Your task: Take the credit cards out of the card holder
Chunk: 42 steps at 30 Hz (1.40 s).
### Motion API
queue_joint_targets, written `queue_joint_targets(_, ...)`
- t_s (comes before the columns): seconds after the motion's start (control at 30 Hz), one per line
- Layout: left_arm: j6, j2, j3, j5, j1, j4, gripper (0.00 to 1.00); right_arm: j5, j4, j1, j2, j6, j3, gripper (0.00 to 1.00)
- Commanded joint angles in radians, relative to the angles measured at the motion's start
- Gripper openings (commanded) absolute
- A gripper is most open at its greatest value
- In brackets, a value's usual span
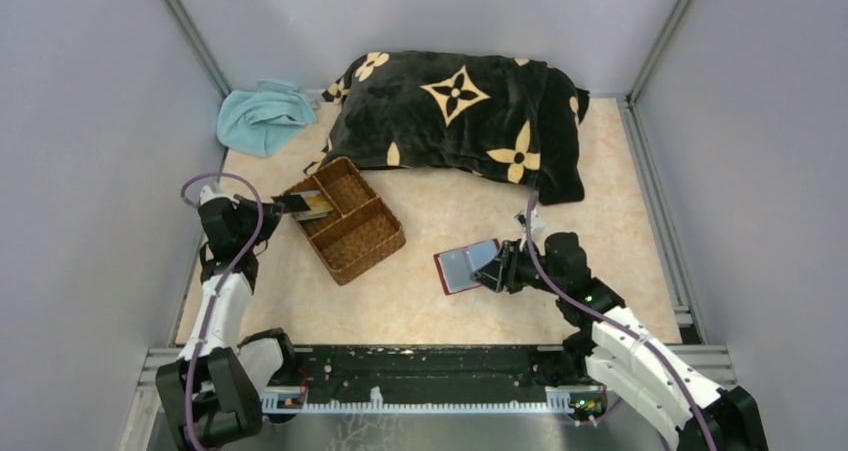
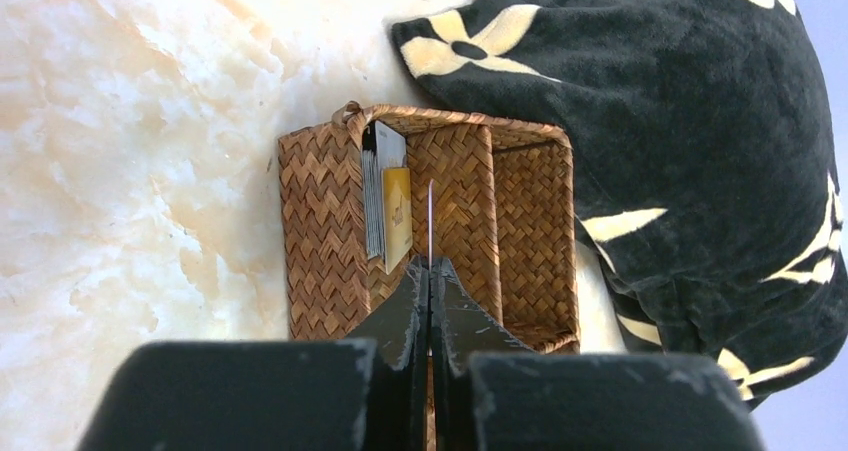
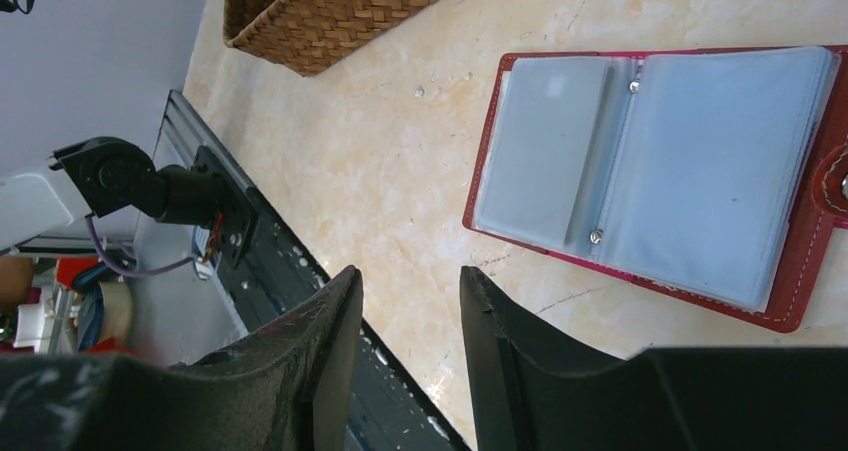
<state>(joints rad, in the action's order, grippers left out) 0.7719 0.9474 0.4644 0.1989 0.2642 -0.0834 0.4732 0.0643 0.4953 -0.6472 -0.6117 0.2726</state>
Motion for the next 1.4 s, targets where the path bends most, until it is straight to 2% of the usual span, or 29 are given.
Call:
queue_joint_targets(0.0, 0.036, 0.03, -0.017, -0.027, 0.004, -0.095, 0.0, 0.017, -0.072, 0.003, -0.013, 0.013, 0.002, 0.41)
queue_joint_targets(0.37, 0.051, 0.119, -0.039, -0.008, 0.003, -0.161, 0.0, 0.017, -0.084, 0.003, -0.026, 0.019, -0.004, 0.41)
queue_joint_targets(0.73, 0.046, 0.111, -0.05, -0.03, 0.0, -0.196, 0.0, 0.02, -0.09, 0.003, -0.034, 0.022, -0.01, 0.41)
queue_joint_targets(0.87, 0.043, 0.122, -0.049, -0.009, -0.007, -0.221, 0.16, 0.02, -0.093, 0.003, -0.033, 0.021, -0.013, 0.41)
queue_joint_targets(1.0, 0.035, 0.115, -0.049, -0.003, -0.017, -0.235, 0.22, 0.023, -0.095, 0.003, -0.032, 0.018, -0.016, 0.41)
queue_joint_targets(1.07, 0.028, 0.11, -0.046, 0.006, -0.021, -0.238, 0.3, 0.023, -0.095, 0.003, -0.03, 0.017, -0.02, 0.41)
queue_joint_targets(1.37, 0.007, 0.012, -0.026, -0.033, -0.031, -0.146, 0.33, 0.027, -0.105, 0.003, -0.018, 0.001, -0.028, 0.41)
